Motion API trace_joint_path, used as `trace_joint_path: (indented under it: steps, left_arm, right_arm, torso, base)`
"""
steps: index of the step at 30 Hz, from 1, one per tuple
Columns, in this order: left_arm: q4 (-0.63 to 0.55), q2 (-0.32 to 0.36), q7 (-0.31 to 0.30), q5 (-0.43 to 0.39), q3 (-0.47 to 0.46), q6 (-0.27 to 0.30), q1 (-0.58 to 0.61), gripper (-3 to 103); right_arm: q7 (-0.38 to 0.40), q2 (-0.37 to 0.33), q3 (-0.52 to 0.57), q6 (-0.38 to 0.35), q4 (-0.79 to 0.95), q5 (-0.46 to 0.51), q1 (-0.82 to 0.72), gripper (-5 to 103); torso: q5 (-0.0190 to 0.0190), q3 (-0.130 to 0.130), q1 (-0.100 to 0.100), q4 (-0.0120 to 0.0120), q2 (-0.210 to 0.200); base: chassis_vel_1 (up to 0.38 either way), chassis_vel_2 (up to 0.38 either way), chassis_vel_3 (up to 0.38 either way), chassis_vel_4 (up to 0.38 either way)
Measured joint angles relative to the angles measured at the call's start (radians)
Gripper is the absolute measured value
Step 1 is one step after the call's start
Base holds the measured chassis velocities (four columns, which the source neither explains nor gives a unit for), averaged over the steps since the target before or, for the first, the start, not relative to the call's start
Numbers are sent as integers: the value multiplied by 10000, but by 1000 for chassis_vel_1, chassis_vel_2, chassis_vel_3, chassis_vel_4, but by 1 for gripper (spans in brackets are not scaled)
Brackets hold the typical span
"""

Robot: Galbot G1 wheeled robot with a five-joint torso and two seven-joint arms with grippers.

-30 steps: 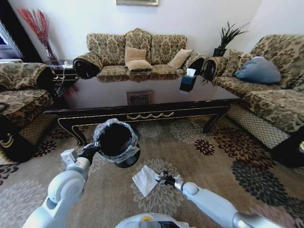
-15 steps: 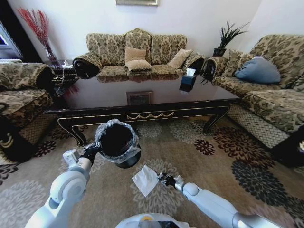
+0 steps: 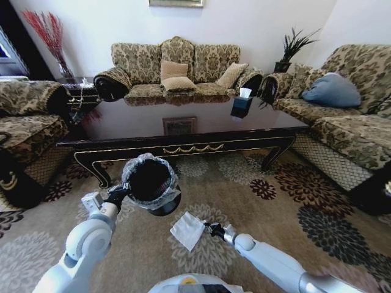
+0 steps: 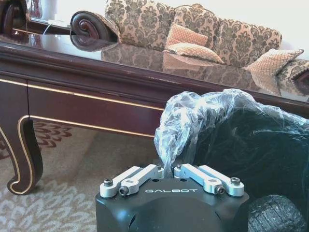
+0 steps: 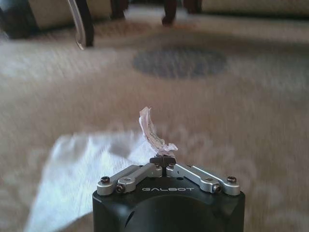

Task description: Move to the front of the table and pick up the trash from the floor, then place it into the trash bin.

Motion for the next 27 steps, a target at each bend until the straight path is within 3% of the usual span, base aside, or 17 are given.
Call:
trace_joint_path:
  steps: [4, 10, 18, 23, 27]
  left_arm:
    - [305, -14, 16, 77, 144, -68, -185, 3]
    - [769, -55, 33, 151, 455, -115, -548, 3]
    - [1112, -78, 73, 234, 773, -116, -867, 3]
    - [1241, -124, 104, 359, 922, -93, -867, 3]
    - [1252, -165, 111, 384, 1049, -35, -856, 3]
  right_arm:
    - [-551, -402, 446, 333, 756, 196, 51, 0]
    - [-1457, -1524, 1425, 461, 2886, 1342, -348, 0]
    - [-1606, -2993, 2680, 425, 5165, 2288, -771, 0]
    - [-1568, -3513, 2956, 242, 6066, 3224, 121, 0]
    - [-1429, -3683, 2412, -135, 6592, 4554, 2206, 0]
  torso:
    - [2, 1, 0, 0, 0]
    - [-2, 0, 0, -1, 0]
    - [3, 0, 0, -3, 1]
    - [0, 1, 0, 3, 2]
    - [-4, 0, 0, 4, 2]
  base:
    - [0, 0, 0, 0]
    - [0, 0, 0, 0]
    - [0, 0, 0, 0]
    - [0, 0, 0, 0]
    - [0, 0, 0, 0]
